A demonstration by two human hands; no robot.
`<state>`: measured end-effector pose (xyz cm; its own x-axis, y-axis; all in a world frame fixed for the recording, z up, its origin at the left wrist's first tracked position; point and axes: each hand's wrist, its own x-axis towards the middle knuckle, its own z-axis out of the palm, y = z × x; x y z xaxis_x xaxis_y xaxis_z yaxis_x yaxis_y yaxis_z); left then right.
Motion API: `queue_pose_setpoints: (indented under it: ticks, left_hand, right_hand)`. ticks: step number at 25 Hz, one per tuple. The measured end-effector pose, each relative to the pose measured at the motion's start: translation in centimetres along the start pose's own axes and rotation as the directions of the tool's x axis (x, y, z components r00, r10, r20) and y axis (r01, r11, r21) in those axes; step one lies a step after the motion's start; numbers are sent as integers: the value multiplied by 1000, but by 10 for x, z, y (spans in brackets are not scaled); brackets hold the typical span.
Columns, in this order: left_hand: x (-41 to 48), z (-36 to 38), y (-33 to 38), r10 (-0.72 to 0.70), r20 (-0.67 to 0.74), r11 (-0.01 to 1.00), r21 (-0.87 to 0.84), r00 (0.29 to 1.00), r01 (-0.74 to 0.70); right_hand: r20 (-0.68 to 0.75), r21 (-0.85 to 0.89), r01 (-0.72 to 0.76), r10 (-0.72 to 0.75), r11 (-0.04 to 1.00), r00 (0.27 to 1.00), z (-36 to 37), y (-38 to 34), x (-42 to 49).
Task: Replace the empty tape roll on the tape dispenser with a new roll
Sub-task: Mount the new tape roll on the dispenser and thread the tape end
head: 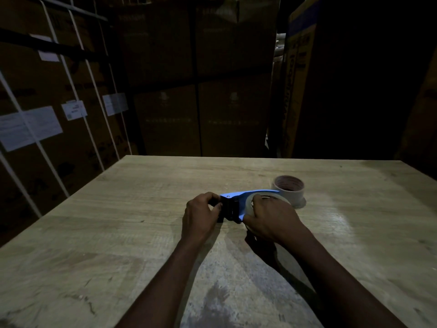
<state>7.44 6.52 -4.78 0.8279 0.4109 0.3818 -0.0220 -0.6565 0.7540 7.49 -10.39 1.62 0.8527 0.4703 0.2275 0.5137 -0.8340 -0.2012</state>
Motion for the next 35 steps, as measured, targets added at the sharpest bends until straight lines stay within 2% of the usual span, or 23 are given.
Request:
queue_pose_setpoints:
  ticks: [10,17,26,35]
  left_hand:
    - [1,1,-1,25,-31,999,26,999,-24]
    - [0,0,0,-14,7,999,36,1000,13]
    - [0,0,-1,15,3,998,-69,1000,-15]
    - [0,-1,0,17,-12,998,-65,1000,-18]
  right_hand:
    - [15,-20,26,-26,999,1000,-2,-1,-1]
    - [-1,-22,20,-20,1000,1000,2,2,0]
    - [-25,-32,20,-20,999,999,9,8,2]
    - [-13,-18,-2,2,1000,1000,16,14,6]
